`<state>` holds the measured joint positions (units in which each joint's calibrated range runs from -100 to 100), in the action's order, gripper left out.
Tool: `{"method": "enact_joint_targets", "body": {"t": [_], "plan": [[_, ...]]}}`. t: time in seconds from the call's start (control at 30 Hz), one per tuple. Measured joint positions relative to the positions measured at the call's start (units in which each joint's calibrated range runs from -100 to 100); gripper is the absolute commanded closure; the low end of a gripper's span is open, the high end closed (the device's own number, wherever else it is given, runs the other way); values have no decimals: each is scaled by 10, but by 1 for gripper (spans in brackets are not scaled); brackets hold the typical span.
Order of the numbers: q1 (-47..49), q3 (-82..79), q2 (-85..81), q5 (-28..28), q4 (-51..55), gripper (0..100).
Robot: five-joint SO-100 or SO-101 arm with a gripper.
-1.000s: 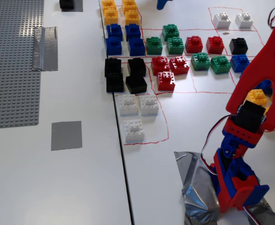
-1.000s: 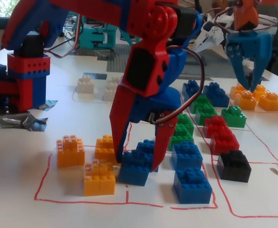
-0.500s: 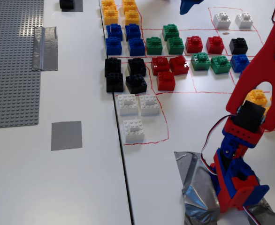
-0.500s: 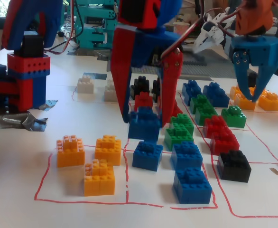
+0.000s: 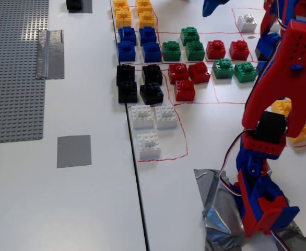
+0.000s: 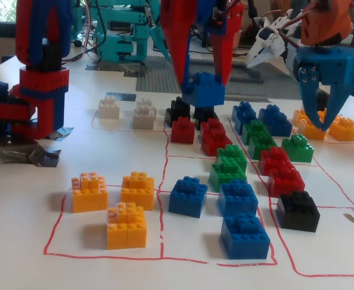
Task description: Grab the block and put it in the grey marker
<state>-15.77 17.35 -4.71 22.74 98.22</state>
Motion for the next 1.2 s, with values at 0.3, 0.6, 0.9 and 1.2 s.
{"method": "enact_joint_targets", "body": {"t": [0.3,0.6,0.9,1.2], "plan": [[166,-51,-62,8,5,100],[333,-54,-76,-27,6,100],[523,-93,-79,-130,6,100],[621,-102,-57,-274,6,100]]}}
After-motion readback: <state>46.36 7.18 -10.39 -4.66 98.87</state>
